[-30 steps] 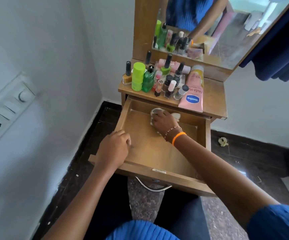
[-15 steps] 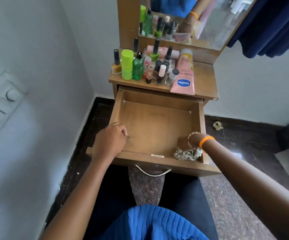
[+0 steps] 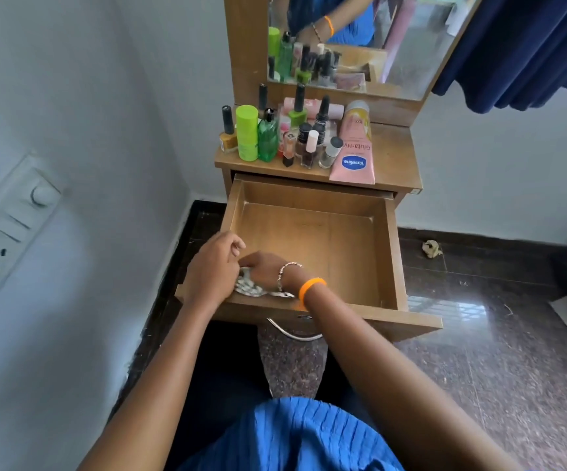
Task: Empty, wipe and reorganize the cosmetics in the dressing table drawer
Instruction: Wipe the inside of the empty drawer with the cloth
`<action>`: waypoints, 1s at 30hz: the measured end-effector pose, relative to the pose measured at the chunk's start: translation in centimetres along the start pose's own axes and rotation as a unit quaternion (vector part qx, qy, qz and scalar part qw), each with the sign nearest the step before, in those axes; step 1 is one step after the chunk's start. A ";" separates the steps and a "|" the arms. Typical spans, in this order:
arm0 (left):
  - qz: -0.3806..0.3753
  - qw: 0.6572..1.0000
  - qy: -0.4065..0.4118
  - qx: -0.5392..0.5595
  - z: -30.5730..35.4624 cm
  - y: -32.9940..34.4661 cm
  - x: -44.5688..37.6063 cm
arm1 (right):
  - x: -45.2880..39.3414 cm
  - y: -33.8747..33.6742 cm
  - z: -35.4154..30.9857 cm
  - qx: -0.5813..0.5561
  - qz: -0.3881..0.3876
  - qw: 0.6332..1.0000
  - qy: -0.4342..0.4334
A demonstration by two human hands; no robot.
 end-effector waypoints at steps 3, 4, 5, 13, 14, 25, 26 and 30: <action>-0.078 0.994 0.013 -0.073 0.5 1.2 0.5 | 1.5 -1.4 3.5 0.026 -0.015 0.999 0.040; -0.087 0.993 0.014 -0.084 0.6 1.3 0.5 | 2.2 -2.0 5.1 0.031 -0.013 0.997 0.062; -0.086 0.992 0.015 -0.091 0.7 1.2 0.6 | 3.0 -2.4 6.8 0.041 -0.009 0.996 0.084; -0.098 0.986 0.050 -0.127 1.8 1.7 0.7 | 9.5 -5.7 14.8 0.174 0.011 0.966 0.191; -0.105 0.986 0.049 -0.118 2.0 2.2 0.7 | 9.4 -6.2 14.4 0.194 0.036 0.964 0.176; -0.213 0.845 -0.208 0.444 7.6 5.4 0.7 | 10.2 -9.4 4.5 -0.166 0.391 0.893 -0.149; -0.181 0.854 -0.208 0.440 7.2 4.9 0.3 | 10.1 -9.4 5.2 -0.203 0.406 0.878 -0.149; -0.117 0.914 -0.098 0.375 7.9 3.0 -0.9 | 10.5 -10.5 8.4 -0.308 0.498 0.807 -0.076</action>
Point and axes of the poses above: each hand's wrist, its own x-axis away from the middle knuckle, its own y-axis out of the palm, z = x × y, the point moved 8 cm from there along -x, towards the middle knuckle, and after that the axes turned 6 degrees about z, right-handed, at the moved point
